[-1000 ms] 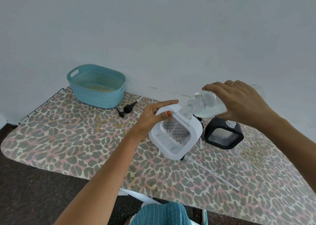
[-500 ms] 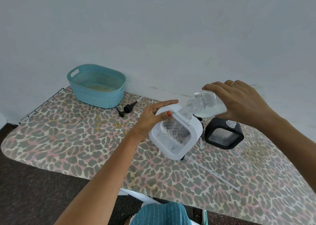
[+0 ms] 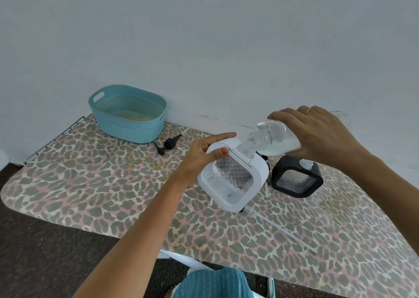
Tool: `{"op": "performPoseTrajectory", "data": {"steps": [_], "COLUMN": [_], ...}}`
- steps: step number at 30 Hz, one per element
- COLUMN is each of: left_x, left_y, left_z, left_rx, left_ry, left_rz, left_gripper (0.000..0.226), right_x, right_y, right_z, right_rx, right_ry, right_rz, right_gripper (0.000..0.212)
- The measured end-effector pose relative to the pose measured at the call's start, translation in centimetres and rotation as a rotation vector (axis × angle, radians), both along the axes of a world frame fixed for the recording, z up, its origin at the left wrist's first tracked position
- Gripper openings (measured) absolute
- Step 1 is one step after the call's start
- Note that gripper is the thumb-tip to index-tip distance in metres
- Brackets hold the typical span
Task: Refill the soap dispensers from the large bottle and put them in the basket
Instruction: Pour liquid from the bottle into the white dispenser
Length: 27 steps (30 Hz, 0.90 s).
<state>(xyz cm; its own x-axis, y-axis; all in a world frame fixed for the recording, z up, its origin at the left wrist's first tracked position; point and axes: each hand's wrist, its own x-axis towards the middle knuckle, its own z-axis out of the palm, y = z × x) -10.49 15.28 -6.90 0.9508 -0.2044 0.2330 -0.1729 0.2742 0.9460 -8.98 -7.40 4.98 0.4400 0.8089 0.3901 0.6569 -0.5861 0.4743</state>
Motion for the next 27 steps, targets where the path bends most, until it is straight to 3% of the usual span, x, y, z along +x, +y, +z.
{"op": "performPoseTrajectory", "data": {"steps": [27], "left_x": [-0.13], "left_y": [0.06], "left_z": [-0.09], "left_rx": [-0.020], "left_ry": [-0.002], "left_rz": [-0.001], "left_gripper": [0.068], "right_x": [-0.07], "right_y": [0.21], "right_z": [0.11], "right_rx": [-0.002], "right_ry": [-0.017], "right_rz": [0.006], "right_gripper": [0.087]}}
